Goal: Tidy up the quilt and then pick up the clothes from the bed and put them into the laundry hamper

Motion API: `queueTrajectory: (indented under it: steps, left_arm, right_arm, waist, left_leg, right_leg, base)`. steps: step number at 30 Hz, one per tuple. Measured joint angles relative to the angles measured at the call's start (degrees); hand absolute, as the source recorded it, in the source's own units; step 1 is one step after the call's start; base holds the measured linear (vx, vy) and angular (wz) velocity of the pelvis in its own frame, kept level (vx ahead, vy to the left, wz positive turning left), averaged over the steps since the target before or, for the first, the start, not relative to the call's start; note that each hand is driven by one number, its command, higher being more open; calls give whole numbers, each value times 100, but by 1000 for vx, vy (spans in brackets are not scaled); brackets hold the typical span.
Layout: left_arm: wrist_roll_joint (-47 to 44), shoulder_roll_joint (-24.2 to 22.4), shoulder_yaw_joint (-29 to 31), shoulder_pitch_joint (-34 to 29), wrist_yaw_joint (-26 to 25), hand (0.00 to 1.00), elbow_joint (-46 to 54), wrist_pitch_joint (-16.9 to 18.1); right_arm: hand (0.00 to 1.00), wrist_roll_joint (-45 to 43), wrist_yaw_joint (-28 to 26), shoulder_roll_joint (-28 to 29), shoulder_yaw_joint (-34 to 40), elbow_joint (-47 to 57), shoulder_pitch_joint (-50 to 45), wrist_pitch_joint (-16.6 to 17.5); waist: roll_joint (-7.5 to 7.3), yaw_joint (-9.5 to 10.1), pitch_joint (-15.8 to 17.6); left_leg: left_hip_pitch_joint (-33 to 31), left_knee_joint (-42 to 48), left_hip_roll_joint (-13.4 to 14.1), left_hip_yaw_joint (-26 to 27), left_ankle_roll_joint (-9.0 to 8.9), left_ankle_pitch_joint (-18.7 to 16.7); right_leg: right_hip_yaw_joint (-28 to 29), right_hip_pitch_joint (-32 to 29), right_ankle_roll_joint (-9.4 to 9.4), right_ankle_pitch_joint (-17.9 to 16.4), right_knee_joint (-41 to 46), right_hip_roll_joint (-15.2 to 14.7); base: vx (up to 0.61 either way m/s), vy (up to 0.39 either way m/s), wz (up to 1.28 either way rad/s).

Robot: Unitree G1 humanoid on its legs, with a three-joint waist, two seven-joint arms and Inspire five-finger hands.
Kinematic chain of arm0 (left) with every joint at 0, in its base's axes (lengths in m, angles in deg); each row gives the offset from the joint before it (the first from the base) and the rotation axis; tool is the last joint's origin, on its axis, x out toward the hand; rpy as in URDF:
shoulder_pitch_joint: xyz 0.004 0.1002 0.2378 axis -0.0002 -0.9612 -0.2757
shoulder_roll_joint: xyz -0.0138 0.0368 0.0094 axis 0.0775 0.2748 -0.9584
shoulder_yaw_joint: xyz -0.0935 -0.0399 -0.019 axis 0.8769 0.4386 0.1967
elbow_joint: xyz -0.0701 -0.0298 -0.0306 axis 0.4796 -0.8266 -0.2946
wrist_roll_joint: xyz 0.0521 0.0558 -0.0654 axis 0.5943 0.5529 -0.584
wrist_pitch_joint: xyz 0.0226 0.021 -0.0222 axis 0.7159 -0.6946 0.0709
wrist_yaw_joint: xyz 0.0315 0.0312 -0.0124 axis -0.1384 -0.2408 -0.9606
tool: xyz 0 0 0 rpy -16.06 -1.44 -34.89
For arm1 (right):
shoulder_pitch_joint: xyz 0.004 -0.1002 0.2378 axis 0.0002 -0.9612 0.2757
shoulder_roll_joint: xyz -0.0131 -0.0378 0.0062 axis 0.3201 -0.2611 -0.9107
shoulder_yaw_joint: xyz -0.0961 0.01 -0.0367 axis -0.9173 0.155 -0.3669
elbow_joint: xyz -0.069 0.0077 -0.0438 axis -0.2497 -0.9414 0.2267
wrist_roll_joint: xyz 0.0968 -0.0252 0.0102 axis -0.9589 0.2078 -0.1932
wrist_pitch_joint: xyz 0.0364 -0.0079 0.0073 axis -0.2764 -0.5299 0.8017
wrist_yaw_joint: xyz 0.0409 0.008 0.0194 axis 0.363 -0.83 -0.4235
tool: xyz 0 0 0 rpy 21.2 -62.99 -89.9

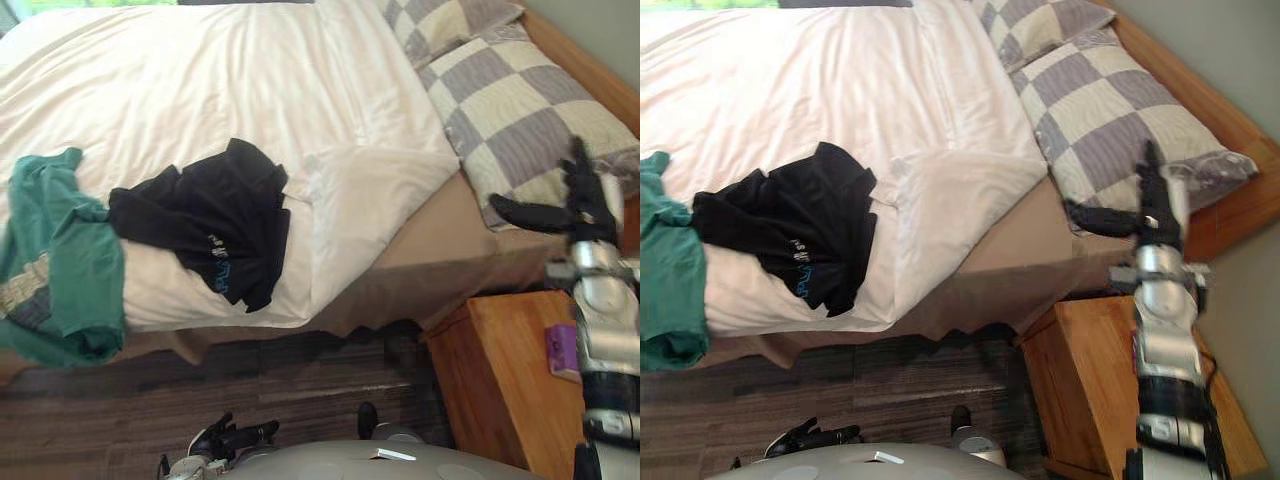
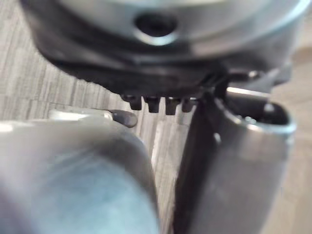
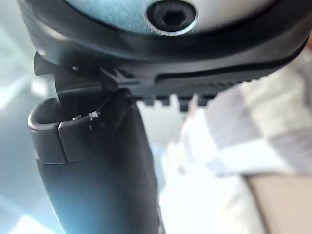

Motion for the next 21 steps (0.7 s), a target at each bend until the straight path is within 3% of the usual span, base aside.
queueTrajectory:
  steps: [4, 9, 12, 15, 17, 21]
  left_arm:
    - [52, 7, -5, -6, 5, 100, 151, -79]
    - [168, -9, -3, -5, 33, 100, 400, -53]
    - [113, -9, 14, 45, 97, 100, 549, 34]
    - [-49, 1, 12, 330, 112, 100, 603, 106]
    - [-265, 22, 1, 467, 104, 100, 703, 214]
    - [-523, 49, -186, 534, 72, 100, 955, 378]
  right_arm:
    - [100, 206, -500, -172, -911, -705, 1190, -286]
    - [100, 270, -704, -171, -1641, -1182, 2252, -721]
    - [100, 436, -682, -187, -1650, -1182, 2957, -855]
    - [100, 598, -495, -472, -1728, -1188, 3656, -995]
    - [100, 655, -324, -641, -1734, -1234, 4158, -1222]
    - [100, 884, -221, -757, -1797, -1410, 4646, -1588]
  waist:
    - [-52, 263, 14]
    - [-76, 535, 151]
    - [-11, 552, 568]
    - [161, 568, 1103]
    - [269, 586, 1492]
    - [360, 605, 1972]
  left_leg:
    - [-206, 3, -74, -185, -15, 169]
    - [-383, 23, -149, -328, -1, 293]
    - [-684, 56, -216, -350, 80, 348]
    - [-1038, -15, -200, -181, 125, 558]
    - [-1257, -184, -210, -213, 137, 864]
    - [-1495, -305, -261, -266, 157, 1031]
  right_leg:
    - [-323, -6, 13, 10, 12, -101]
    - [-500, -73, 37, 29, 111, -185]
    - [-547, -287, 73, 97, 139, -265]
    - [-622, -679, 77, 123, 335, -309]
    - [-677, -979, 72, 236, 362, -327]
    - [-699, -1246, 85, 348, 364, -358]
  base:
    - [-34, 15, 43]
    - [-64, 19, 26]
    - [-159, 31, 18]
    - [-156, 12, 23]
    - [-77, 12, 13]
    - [-11, 13, 8]
